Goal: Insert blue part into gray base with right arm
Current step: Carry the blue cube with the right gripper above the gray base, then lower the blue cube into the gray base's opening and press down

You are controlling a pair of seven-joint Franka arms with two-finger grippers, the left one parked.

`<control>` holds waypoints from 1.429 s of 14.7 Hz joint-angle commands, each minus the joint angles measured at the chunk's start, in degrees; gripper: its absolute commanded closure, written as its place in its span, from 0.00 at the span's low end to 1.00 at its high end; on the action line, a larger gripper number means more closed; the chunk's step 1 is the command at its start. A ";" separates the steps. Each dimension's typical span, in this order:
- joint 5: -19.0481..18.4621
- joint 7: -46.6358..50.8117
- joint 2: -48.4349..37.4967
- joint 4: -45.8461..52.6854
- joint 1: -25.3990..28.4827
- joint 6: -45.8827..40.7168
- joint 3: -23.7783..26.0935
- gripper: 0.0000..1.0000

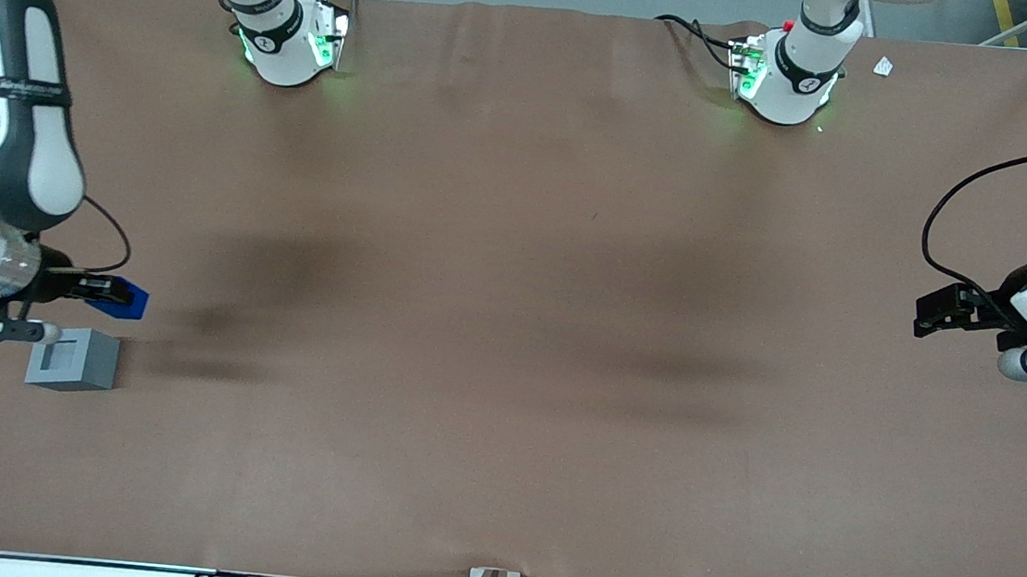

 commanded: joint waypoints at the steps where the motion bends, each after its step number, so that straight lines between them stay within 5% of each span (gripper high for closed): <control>1: 0.39 -5.44 9.83 10.91 -1.60 -4.17 0.66 1.00; 11: -2.25 -9.41 21.17 29.19 -5.82 -5.31 0.49 1.00; 21: -1.46 -2.73 23.21 31.41 -7.14 -7.16 0.57 1.00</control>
